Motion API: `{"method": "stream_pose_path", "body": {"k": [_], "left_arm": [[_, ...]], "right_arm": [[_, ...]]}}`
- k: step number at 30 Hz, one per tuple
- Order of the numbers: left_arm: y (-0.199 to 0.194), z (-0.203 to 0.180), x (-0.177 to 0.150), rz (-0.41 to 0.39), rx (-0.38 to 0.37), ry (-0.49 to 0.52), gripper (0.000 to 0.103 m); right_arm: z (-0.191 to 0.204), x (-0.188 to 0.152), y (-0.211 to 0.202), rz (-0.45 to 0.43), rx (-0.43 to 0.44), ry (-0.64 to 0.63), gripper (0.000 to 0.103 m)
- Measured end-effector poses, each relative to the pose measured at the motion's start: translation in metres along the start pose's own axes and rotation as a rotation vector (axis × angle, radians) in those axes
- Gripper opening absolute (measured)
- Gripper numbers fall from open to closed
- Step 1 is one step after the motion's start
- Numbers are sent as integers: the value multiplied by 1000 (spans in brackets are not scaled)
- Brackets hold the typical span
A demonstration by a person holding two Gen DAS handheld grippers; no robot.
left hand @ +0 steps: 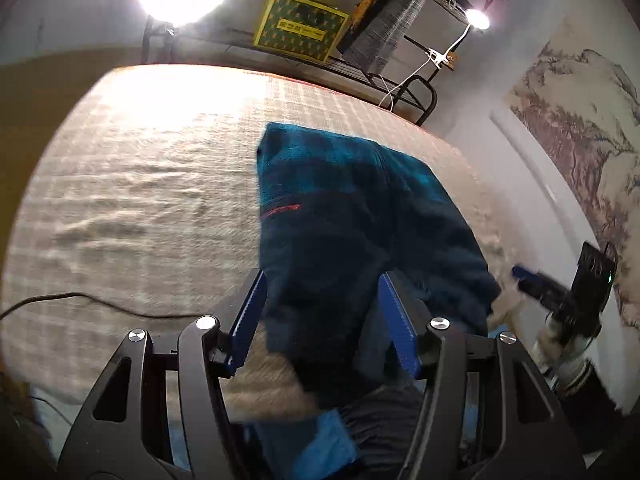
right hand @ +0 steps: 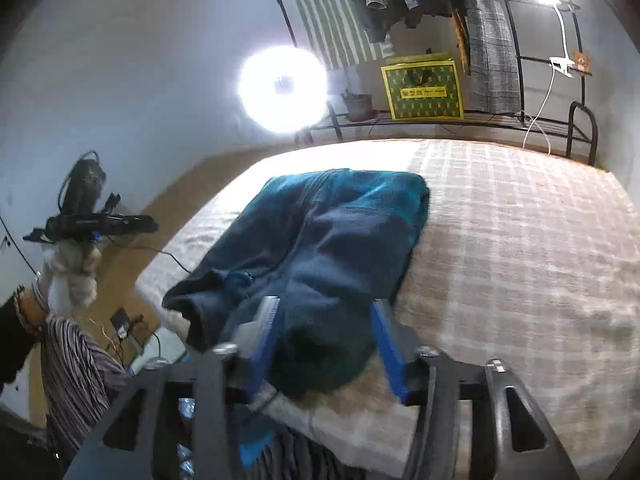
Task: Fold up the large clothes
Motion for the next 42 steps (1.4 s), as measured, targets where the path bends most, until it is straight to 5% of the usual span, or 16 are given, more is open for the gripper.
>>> {"method": "stream_pose_path", "body": {"k": [3, 6, 11, 14, 17, 20, 25, 27, 30, 37, 42], "left_arm": [[30, -14, -2, 42, -35, 6, 60], [58, -15, -12, 103, 13, 50, 60], [109, 20, -65, 319, 96, 15, 62], [107, 21, -73, 339, 87, 50, 63], [90, 19, -58, 281, 78, 39, 63], [76, 13, -31, 194, 71, 46, 63], [66, 5, 29, 46, 84, 59, 63], [72, 2, 54, -5, 84, 42, 63], [95, 1, 79, -31, 97, 50, 63], [142, 25, 70, 52, 296, 127, 63], [149, 29, 62, 74, 329, 146, 63]], "right_arm": [[8, -10, 31, 66, 7, -22, 36], [1, -24, 58, 134, -30, -32, 36], [-33, -48, 90, 248, -38, 56, 35], [-35, -56, 95, 262, -44, 7, 35], [-30, -49, 88, 294, -54, -34, 35], [-21, -27, 71, 224, 1, -37, 35], [-39, 32, 50, 5, 22, 83, 64], [-53, 50, 54, -47, -12, 131, 58], [-69, 70, 74, -60, -34, 174, 36], [-40, 81, 116, -15, -102, -4, 34], [-49, 66, 137, 62, -144, -35, 31]]}}
Point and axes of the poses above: each gripper's, at about its wrist camera, not at the fingertips, and y roughly the way its jaws point, z to its left, x to its top, the point moved 10 cm from there along y, roughly the way its jaws point, and after that the axes turned 10 degrees about y, right-handed, at the moved point
